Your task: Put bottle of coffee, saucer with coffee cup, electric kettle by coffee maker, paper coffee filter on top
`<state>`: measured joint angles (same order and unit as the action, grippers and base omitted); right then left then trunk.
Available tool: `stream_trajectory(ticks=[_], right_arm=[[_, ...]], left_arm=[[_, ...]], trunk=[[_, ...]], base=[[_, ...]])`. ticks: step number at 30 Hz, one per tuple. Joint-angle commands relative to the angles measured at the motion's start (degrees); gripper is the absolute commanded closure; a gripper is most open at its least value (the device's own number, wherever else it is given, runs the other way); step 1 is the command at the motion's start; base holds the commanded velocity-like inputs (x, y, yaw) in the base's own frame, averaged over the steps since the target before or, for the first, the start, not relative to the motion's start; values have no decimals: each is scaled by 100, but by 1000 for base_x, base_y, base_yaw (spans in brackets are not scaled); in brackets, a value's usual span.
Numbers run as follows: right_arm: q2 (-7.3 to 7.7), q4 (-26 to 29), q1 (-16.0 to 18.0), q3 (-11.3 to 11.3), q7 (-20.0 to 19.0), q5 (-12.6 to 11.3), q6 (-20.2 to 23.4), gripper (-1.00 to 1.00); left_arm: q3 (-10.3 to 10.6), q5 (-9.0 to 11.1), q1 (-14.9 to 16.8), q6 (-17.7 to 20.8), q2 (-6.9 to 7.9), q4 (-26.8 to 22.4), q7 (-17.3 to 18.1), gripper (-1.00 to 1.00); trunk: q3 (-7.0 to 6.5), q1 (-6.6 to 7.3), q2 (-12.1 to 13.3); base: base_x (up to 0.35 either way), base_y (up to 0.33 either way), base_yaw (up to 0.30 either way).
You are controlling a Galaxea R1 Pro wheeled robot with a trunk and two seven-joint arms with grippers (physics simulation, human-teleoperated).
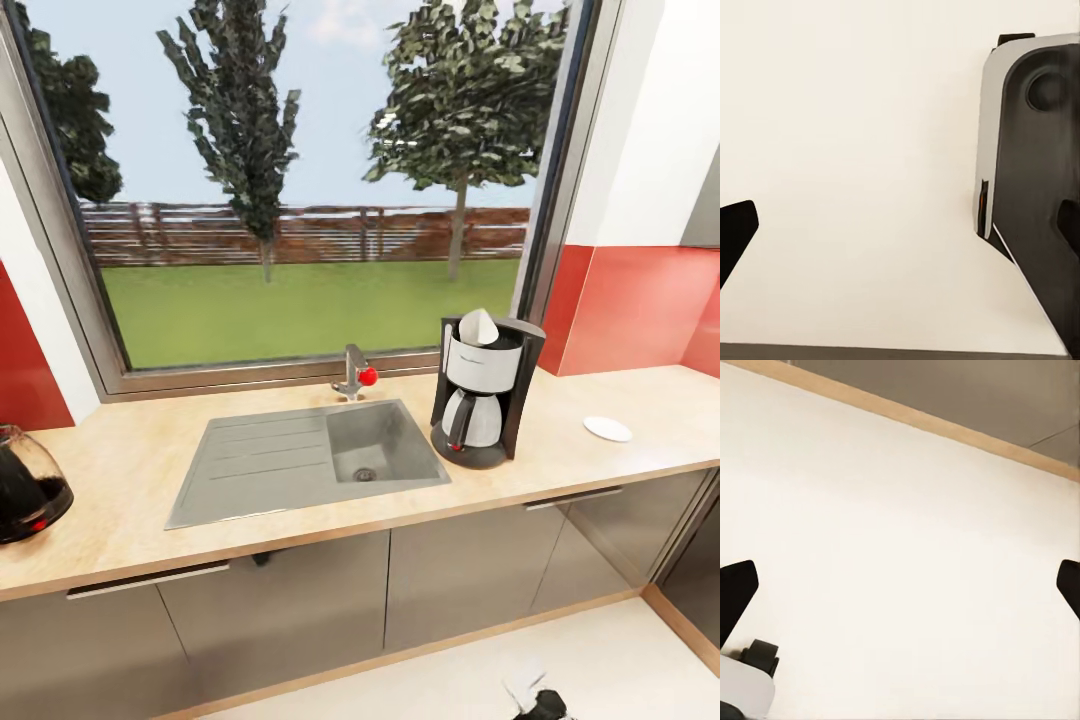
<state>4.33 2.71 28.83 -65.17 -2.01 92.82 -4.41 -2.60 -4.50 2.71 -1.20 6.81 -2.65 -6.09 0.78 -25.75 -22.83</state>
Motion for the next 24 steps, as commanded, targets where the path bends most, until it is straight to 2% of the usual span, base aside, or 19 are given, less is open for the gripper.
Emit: stream_trajectory(ticks=[1, 8, 12, 18, 24], right_arm=[[4, 7, -23, -48, 78, 38, -17, -100], [-50, -6, -85, -161, 251, 27, 39, -100], [-120, -12, -95, -231, 256, 26, 393, -100], [-160, -21, -179, -244, 251, 22, 519, -100], [-242, -18, -300, -249, 260, 17, 520, -100]], left_arm=[[-29, -45, 3, -16, -29, 7, -15, -100], [-27, -42, 2, -20, -137, 10, -1, -100], [-29, -38, 2, -7, -189, 10, -3, -100], [-33, -33, 2, 0, -198, 5, -6, -100], [-75, 46, 2, -7, -193, -30, 38, -100]], trunk=[[8, -3, -9], [8, -3, -9], [8, -3, -9], [8, -3, -9], [27, -3, -9]], base=[[0, 0, 0], [0, 0, 0], [0, 0, 0], [0, 0, 2], [0, 0, 178]])
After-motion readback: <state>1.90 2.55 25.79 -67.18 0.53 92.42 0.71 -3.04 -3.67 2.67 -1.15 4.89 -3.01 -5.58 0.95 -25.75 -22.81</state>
